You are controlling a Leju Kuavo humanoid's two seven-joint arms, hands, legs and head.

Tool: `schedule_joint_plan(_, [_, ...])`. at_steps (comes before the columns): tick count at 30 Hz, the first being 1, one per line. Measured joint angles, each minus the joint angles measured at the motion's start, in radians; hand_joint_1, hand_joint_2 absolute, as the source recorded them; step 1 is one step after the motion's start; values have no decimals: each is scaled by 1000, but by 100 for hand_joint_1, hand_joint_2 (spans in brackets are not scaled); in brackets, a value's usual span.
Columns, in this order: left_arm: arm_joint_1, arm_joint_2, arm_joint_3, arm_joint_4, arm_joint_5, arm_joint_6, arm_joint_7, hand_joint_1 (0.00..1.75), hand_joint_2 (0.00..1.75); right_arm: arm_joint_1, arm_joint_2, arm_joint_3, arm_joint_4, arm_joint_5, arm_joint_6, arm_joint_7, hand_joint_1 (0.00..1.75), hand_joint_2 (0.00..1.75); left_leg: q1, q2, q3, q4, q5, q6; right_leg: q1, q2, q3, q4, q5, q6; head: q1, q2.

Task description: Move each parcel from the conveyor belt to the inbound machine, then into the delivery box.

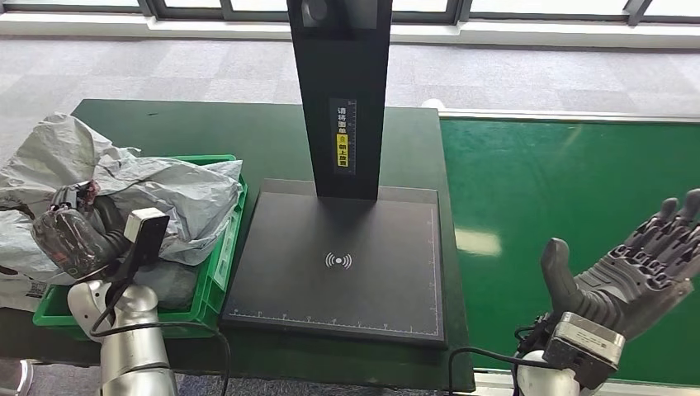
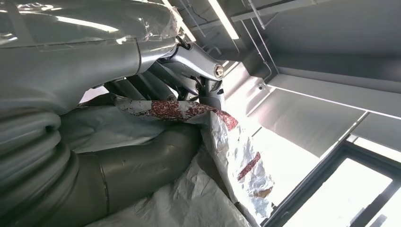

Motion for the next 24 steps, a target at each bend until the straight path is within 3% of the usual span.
schedule_joint_plan(2, [-6, 0, 18, 9, 5, 0, -9, 175, 175, 0, 0, 0, 0, 0, 0, 0, 0, 175, 0, 0, 0, 0, 0, 0, 0, 0, 0, 0, 0, 0, 0, 0])
schedule_joint_plan(3, [-8, -1, 25, 12, 6, 0, -11, 148, 175, 0, 0, 0, 0, 0, 0, 0, 0, 175, 0, 0, 0, 0, 0, 0, 0, 0, 0, 0, 0, 0, 0, 0])
schedule_joint_plan(6, [-15, -2, 45, 22, 11, 0, -24, 17, 175, 0, 0, 0, 0, 0, 0, 0, 0, 175, 0, 0, 0, 0, 0, 0, 0, 0, 0, 0, 0, 0, 0, 0])
schedule_joint_plan(7, [-18, -2, 54, 26, 17, 0, -31, 0, 175, 0, 0, 0, 0, 0, 0, 0, 0, 175, 0, 0, 0, 0, 0, 0, 0, 0, 0, 0, 0, 0, 0, 0])
schedule_joint_plan(12, [-24, -5, 84, 35, 84, 0, -52, 0, 175, 0, 0, 0, 3, -1, 0, 0, 0, 175, 0, 0, 0, 0, 0, 0, 0, 0, 0, 0, 0, 0, 0, 0])
schedule_joint_plan(24, [8, -10, 63, -13, 227, 0, -55, 0, 175, 0, 0, -1, 20, -2, 0, 0, 0, 175, 0, 0, 0, 0, 0, 0, 0, 0, -1, 0, 0, 0, 0, 0])
